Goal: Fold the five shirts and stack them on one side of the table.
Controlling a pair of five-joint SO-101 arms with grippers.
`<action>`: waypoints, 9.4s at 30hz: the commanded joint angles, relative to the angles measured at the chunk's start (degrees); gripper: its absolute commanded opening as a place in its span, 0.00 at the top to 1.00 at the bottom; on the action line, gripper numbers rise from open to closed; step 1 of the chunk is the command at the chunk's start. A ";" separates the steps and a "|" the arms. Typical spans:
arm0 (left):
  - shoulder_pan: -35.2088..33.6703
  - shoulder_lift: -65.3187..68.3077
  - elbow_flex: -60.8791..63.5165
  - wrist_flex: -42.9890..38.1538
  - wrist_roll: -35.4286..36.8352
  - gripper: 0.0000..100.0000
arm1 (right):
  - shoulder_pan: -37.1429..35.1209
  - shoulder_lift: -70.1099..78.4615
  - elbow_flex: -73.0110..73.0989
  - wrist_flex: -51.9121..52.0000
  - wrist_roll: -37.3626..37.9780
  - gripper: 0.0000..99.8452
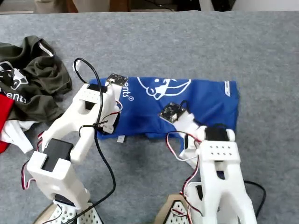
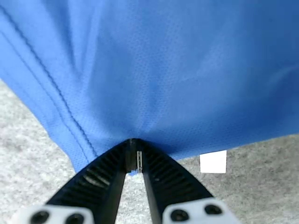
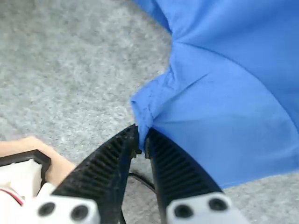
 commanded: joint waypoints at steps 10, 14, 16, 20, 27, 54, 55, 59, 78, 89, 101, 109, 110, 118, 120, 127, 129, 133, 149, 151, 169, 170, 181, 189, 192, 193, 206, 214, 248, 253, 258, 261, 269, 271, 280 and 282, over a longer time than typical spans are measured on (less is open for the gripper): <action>-1.05 -0.40 -2.81 1.58 -1.93 0.96 | 10.24 -1.89 -2.15 0.97 10.99 0.73; -2.90 -0.31 -10.99 10.81 -1.93 0.86 | 13.93 -1.98 -10.95 5.63 14.59 0.69; -4.48 -0.31 -16.79 15.30 -2.20 0.84 | 14.55 -1.98 -16.48 8.97 16.09 0.69; -7.82 0.13 -27.87 20.57 -2.20 0.84 | 14.37 -1.98 -24.40 14.24 18.46 0.69; -9.23 1.63 -33.58 17.32 4.84 0.85 | 14.46 7.52 -26.77 -0.53 14.51 0.91; -5.01 19.82 -34.73 5.89 13.71 0.98 | 24.40 75.65 -73.36 -12.57 21.01 0.97; -5.10 19.82 -34.90 5.98 13.71 0.98 | 24.84 76.26 -74.33 -12.57 21.10 0.97; -4.22 19.65 -35.78 8.35 10.73 0.98 | 25.45 77.58 -76.26 -12.40 21.10 0.97; -5.71 22.99 -70.51 28.92 10.29 0.98 | 23.08 62.64 -77.76 -3.96 18.73 0.97; -9.49 43.56 -74.37 16.97 12.22 0.98 | 20.88 82.42 -89.98 -11.25 12.66 0.97; -13.19 49.89 -87.65 24.35 12.13 0.98 | 23.96 98.59 -117.93 0.18 14.51 0.97; -9.67 49.89 -101.10 35.08 8.44 0.98 | 23.34 98.68 -135.60 19.96 16.70 0.97; -8.97 49.71 -101.45 35.08 7.74 0.98 | 23.34 98.68 -138.51 22.42 16.79 0.97; -6.24 37.41 -97.85 35.08 7.74 0.92 | 25.80 98.24 -153.45 32.18 19.60 0.95; -5.71 33.54 -95.47 35.08 7.47 0.94 | 27.38 97.19 -152.22 32.18 20.48 0.91; -4.22 19.21 -82.73 34.99 7.38 0.98 | 30.90 88.22 -142.29 32.18 21.27 0.87; -4.40 15.08 -79.38 34.99 7.30 0.98 | 31.25 84.18 -137.89 32.18 21.27 0.87; -4.92 7.25 -71.47 34.99 4.48 0.98 | 31.08 74.15 -125.58 32.09 22.33 0.87; -1.76 -21.67 -37.36 34.90 2.90 0.98 | 28.44 22.46 -70.64 30.07 20.48 0.87; -1.93 -24.04 -35.34 34.81 2.81 0.98 | 27.12 15.34 -64.66 30.07 20.48 0.87; -13.45 -42.07 -10.37 31.65 -9.14 0.98 | 25.54 -5.58 -34.77 25.85 28.31 0.76; -13.45 -42.95 -8.70 30.42 -9.14 0.98 | 25.45 -5.58 -33.89 25.05 29.71 0.76; -13.45 -46.29 4.40 24.18 -8.88 0.98 | 25.71 -8.22 -16.40 18.37 42.11 0.75; -13.45 -46.29 4.48 24.62 -8.88 0.98 | 25.45 -14.20 -1.54 10.64 46.33 0.75; -13.45 -46.29 4.57 24.62 -8.79 0.98 | 25.45 -14.11 2.77 7.91 46.33 0.75; -13.45 -46.29 4.57 24.62 -8.79 0.98 | 25.45 -14.11 4.18 6.59 46.33 0.75; -13.45 -46.29 4.57 24.70 -8.79 0.98 | 25.27 -14.02 10.24 -4.84 46.42 0.75; -13.45 -46.29 4.57 24.70 -8.79 0.98 | 25.36 -6.73 12.70 -11.87 48.00 0.76; -13.45 -46.20 4.57 24.53 -9.05 0.98 | 25.80 26.15 -5.14 -19.96 46.15 0.95; -13.45 -46.20 4.57 24.62 -9.05 0.98 | 25.80 25.80 -7.34 -19.25 44.75 1.00; -13.45 -46.20 4.57 24.62 -9.14 0.98 | 25.45 22.73 -14.29 -10.99 44.75 1.00; -13.45 -46.20 4.57 24.62 -9.14 0.98 | 25.27 19.03 -19.91 -7.38 44.75 1.00; -13.45 -46.20 4.57 24.62 -9.14 0.98 | 19.65 23.34 -31.78 -4.48 44.75 1.00; -13.45 -46.20 4.57 24.62 -9.14 0.98 | 18.86 26.42 -35.74 -4.48 44.75 1.00; -13.45 -46.20 4.57 24.70 -9.14 0.98 | 17.27 41.54 -54.64 -4.04 44.75 1.00; -13.45 -46.20 4.57 24.70 -9.14 0.98 | 16.22 44.97 -57.45 -4.22 44.75 1.00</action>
